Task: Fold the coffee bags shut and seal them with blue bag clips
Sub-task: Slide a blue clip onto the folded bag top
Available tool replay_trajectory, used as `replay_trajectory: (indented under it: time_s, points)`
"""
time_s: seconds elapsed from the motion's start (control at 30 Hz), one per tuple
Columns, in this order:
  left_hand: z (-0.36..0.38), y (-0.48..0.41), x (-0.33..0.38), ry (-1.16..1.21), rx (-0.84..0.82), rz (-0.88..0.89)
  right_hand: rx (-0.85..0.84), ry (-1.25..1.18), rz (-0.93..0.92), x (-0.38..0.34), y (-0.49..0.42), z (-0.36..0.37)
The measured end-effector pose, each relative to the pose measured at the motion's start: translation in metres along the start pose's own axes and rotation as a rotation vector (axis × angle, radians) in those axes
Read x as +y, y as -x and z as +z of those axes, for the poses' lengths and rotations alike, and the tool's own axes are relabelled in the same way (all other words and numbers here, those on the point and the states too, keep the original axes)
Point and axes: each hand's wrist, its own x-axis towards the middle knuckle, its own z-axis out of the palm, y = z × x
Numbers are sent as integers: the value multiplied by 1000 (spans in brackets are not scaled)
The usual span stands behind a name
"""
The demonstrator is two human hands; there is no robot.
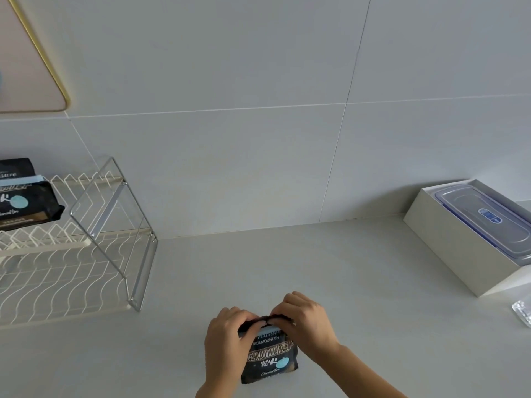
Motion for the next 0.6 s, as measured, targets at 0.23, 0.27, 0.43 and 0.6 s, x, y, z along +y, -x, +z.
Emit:
replay_trajectory:
  time_s: [0.23,0.27,0.43,0.6]
  points:
    - [-13,14,-26,-64,7,126,-4,40,-44,11,17,-9]
    - [-12,15,-25,-70,37,135,14,61,-53,11,17,-9]
    - [-5,15,-21,-58,143,107,70,115,-9,10,15,-4]
    - [-3,12,-20,-71,163,53,96,121,35,9,13,0]
